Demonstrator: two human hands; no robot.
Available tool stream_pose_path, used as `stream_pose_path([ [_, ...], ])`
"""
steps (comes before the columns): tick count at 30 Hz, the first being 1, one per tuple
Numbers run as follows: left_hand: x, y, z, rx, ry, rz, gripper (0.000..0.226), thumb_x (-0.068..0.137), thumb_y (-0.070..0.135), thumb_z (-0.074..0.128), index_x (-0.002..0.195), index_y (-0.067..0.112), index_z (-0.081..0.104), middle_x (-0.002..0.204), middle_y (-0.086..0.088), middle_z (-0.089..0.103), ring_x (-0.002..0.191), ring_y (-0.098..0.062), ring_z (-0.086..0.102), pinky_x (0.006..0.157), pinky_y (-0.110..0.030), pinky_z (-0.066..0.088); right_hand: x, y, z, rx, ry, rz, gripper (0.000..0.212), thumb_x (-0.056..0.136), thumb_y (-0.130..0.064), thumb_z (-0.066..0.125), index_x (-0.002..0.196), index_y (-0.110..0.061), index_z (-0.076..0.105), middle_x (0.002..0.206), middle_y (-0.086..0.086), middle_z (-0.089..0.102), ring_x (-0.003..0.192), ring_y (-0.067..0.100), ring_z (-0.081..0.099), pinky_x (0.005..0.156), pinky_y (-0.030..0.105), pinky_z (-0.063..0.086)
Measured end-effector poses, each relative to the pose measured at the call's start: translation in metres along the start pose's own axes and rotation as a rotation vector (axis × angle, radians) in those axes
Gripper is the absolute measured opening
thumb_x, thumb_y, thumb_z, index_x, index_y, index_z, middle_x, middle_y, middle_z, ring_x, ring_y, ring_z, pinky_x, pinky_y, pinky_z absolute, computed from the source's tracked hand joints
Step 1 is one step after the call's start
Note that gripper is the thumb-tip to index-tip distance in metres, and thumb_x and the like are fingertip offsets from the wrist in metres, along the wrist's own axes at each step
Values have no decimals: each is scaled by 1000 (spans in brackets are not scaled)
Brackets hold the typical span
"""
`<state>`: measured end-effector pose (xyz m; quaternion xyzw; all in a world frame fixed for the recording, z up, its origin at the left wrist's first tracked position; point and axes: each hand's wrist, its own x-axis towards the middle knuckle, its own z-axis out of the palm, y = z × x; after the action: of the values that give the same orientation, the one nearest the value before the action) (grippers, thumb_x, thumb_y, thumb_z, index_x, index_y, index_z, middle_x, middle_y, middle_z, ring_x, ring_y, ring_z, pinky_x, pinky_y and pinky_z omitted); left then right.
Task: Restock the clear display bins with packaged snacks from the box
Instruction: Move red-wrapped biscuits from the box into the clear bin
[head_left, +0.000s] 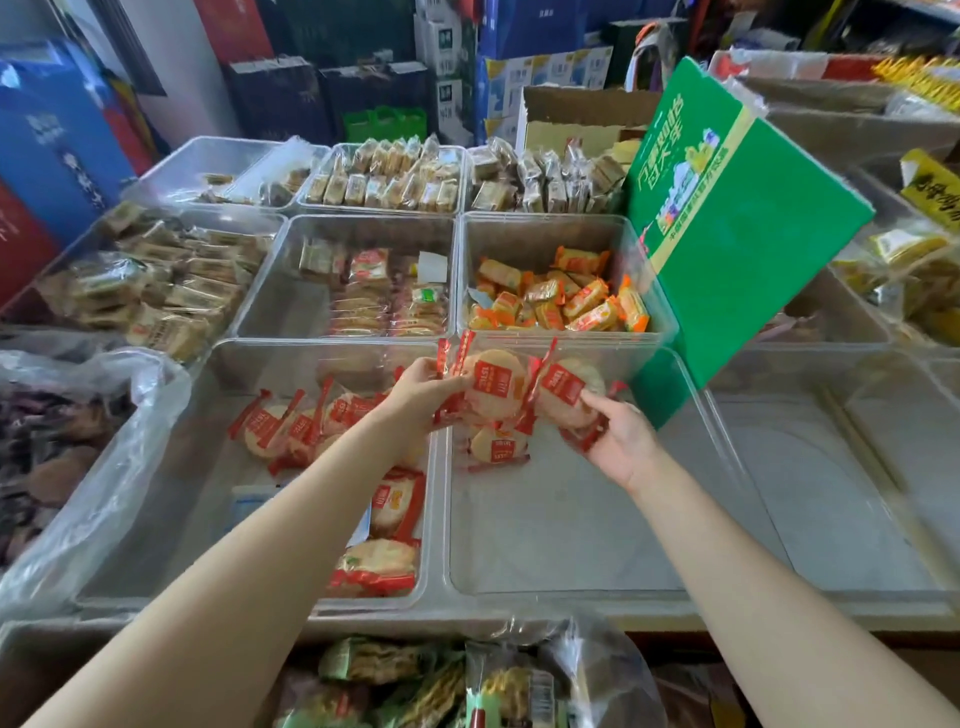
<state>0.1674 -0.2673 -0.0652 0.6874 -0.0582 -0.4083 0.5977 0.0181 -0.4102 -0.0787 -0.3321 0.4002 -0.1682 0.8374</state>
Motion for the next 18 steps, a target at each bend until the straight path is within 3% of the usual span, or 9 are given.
stream_pose_path([
  [1, 3, 1, -1, -18, 6, 5, 44, 86, 11, 65, 121, 1, 42, 113, -21, 58, 98, -31, 63, 85, -48, 53, 4, -3, -3, 34, 2, -16, 37, 95, -4, 44, 131, -6, 48, 77, 7, 72, 78, 20, 63, 56, 26, 55],
  [4, 8, 4, 1, -13, -21, 9, 45, 84, 10, 67, 121, 2, 43, 114, -19, 60, 102, -30, 63, 86, -46, 54, 7, -10, -4, 13, -111, 16, 28, 95, -8, 44, 123, -9, 52, 99, 10, 66, 93, 22, 59, 77, 35, 52],
  [6, 8, 3, 8, 38, -71, 14, 42, 82, 8, 68, 117, 6, 44, 108, -14, 61, 95, -25, 65, 82, -41, 55, 5, -7, 4, -89, -189, 62, 21, 95, -9, 45, 114, -11, 55, 104, 12, 64, 94, 24, 60, 82, 40, 49],
  [10, 4, 4, 14, 14, -183, -13, 35, 86, 7, 63, 117, 8, 46, 103, -10, 60, 87, -19, 64, 69, -32, 59, 9, 1, 11, -197, -159, 6, 24, 91, -7, 53, 115, -13, 53, 100, 13, 62, 88, 27, 60, 72, 41, 47],
  [14, -1, 5, 10, -9, -436, -78, 45, 87, 2, 59, 128, 14, 44, 121, -16, 59, 104, -28, 64, 82, -40, 57, 14, -1, -3, -214, -132, -21, 36, 91, -8, 54, 125, -16, 46, 102, 14, 61, 89, 29, 59, 66, 40, 48],
  [18, -1, 6, 19, -67, -420, -25, 48, 87, -7, 55, 130, 10, 41, 119, -15, 57, 97, -25, 65, 80, -38, 58, 16, -6, -7, -222, -158, -32, 35, 92, -11, 51, 127, -15, 51, 99, 12, 64, 85, 25, 60, 59, 32, 46],
])
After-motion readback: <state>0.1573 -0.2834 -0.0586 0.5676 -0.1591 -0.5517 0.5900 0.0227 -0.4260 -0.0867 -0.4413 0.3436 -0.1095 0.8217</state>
